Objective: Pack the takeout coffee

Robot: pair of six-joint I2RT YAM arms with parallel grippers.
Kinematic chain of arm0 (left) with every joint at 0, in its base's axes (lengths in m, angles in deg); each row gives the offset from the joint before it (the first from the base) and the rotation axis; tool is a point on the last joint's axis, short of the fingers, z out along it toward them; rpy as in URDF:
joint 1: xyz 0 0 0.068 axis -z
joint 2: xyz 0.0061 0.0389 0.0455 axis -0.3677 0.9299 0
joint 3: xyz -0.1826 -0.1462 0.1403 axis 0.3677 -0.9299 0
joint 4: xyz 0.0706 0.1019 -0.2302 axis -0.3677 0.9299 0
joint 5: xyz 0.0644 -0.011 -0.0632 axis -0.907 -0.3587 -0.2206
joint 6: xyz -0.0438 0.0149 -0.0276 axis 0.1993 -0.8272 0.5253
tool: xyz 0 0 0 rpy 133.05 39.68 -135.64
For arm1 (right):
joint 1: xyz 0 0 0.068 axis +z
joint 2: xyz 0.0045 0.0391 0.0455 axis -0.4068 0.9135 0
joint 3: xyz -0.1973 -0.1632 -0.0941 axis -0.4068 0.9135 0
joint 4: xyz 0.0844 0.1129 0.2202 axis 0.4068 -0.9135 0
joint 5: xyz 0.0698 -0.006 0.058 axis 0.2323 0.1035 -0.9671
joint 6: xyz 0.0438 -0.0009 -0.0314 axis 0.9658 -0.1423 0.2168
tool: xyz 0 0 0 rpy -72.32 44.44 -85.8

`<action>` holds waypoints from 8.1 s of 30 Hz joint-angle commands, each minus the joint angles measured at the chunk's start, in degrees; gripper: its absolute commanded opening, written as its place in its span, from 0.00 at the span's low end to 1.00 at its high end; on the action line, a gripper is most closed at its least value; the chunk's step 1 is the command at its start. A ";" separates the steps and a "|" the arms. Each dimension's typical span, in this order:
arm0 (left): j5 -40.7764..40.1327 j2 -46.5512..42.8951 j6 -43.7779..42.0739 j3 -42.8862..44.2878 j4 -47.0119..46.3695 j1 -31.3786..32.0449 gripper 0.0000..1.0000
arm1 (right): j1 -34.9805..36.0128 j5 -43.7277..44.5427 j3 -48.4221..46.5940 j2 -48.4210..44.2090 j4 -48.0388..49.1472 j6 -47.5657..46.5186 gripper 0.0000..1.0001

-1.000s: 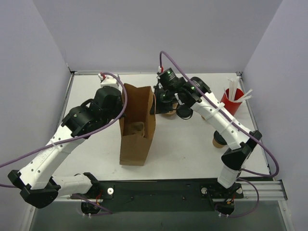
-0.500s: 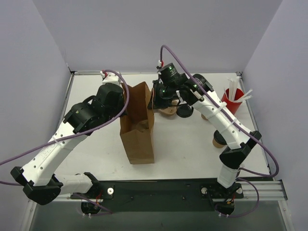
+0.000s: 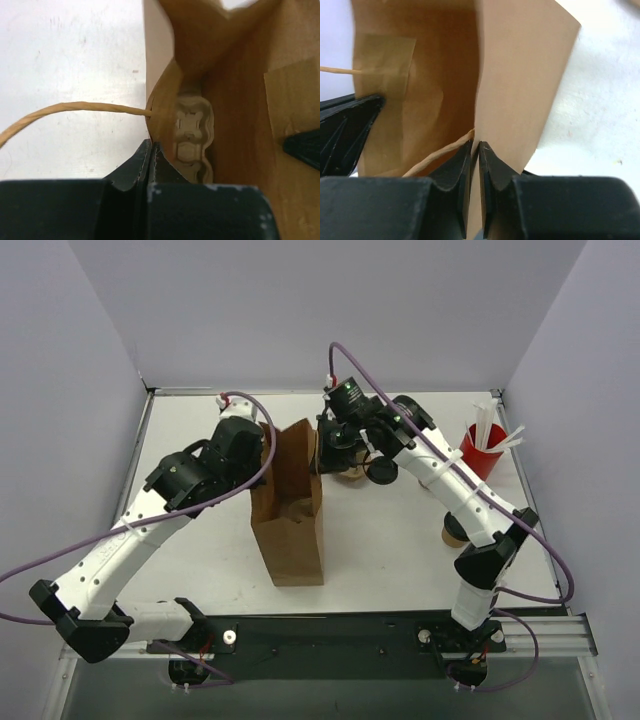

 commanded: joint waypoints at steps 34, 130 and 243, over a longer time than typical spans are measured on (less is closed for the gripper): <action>1.37 -4.14 -4.30 -2.24 -3.22 -2.71 0.00 | -2.74 2.87 8.83 -13.94 6.36 0.41 0.69; 14.20 -2.73 -9.57 -1.01 -11.39 -2.89 0.00 | -45.28 17.20 52.07 -26.96 1.61 -2.40 0.83; 13.41 -1.24 -9.83 -0.13 -10.87 -2.89 0.00 | -26.47 9.99 49.53 -17.82 9.00 -28.51 0.83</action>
